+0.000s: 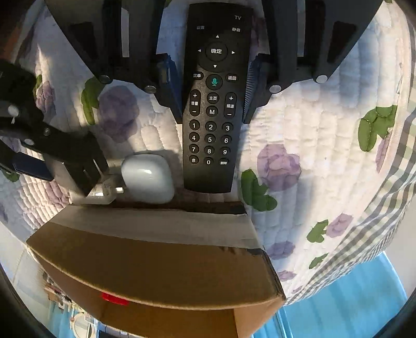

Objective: Organize rigid objects
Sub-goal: 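Lower the remote into the box with the left tool while the right tool drops the power bank in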

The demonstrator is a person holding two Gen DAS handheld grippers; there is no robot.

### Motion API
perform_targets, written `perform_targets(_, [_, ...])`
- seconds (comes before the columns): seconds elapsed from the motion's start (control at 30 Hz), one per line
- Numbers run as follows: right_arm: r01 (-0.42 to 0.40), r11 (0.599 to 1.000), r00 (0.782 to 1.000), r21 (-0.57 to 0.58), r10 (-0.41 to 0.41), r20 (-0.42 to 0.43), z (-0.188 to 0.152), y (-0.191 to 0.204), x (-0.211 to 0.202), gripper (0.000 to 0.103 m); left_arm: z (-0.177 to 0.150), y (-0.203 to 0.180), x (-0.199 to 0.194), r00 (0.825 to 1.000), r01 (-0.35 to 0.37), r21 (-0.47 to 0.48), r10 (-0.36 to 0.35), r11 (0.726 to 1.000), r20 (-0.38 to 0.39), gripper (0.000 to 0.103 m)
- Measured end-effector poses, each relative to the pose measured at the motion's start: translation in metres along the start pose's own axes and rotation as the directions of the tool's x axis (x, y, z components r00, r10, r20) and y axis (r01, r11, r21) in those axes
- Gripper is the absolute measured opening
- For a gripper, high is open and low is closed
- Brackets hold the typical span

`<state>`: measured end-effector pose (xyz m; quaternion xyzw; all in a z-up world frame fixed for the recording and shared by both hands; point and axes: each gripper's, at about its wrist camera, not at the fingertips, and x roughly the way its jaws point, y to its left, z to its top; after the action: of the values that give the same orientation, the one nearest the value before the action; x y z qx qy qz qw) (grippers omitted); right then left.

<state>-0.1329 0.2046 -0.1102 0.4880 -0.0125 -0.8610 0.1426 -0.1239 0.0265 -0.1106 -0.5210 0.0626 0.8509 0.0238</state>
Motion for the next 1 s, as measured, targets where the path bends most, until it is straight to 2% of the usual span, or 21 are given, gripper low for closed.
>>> perform_targets(0.2, [0.032, 0.999, 0.999, 0.006, -0.033, 0.031, -0.005, -0.009, -0.024, 0.072, -0.002, 0.0, -0.029, 0.997, 0.039, -0.028, -0.037, 0.999, 0.062, 0.042])
perform_targets(0.33, [0.06, 0.998, 0.997, -0.029, -0.058, 0.059, -0.001, -0.007, -0.044, 0.072, -0.004, -0.003, -0.04, 0.996, 0.068, -0.018, -0.067, 0.998, 0.059, 0.042])
perform_targets(0.47, [0.082, 0.995, 0.992, -0.052, -0.077, 0.102, 0.0, -0.006, -0.071, 0.072, -0.009, -0.008, -0.053, 0.995, 0.062, 0.008, -0.063, 0.998, 0.075, 0.042])
perform_targets(0.63, [0.092, 0.994, 0.987, -0.062, -0.082, 0.139, 0.004, -0.008, -0.104, 0.072, -0.008, -0.017, -0.093, 0.987, 0.077, 0.016, -0.079, 0.997, 0.138, 0.042])
perform_targets(0.8, [0.112, 0.99, 0.976, -0.087, -0.093, 0.196, 0.027, -0.007, -0.137, 0.072, 0.029, -0.013, -0.125, 0.971, 0.097, 0.025, -0.1, 0.995, 0.218, 0.042])
perform_targets(0.9, [0.132, 0.984, 0.966, -0.116, -0.101, 0.237, 0.049, -0.003, -0.152, 0.072, 0.054, -0.015, -0.136, 0.966, 0.074, 0.034, -0.08, 0.997, 0.248, 0.042])
perform_targets(1.0, [0.13, 0.984, 0.957, -0.122, -0.092, 0.277, 0.076, -0.005, -0.162, 0.072, 0.087, -0.016, -0.139, 0.953, 0.064, 0.044, -0.074, 0.997, 0.294, 0.042])
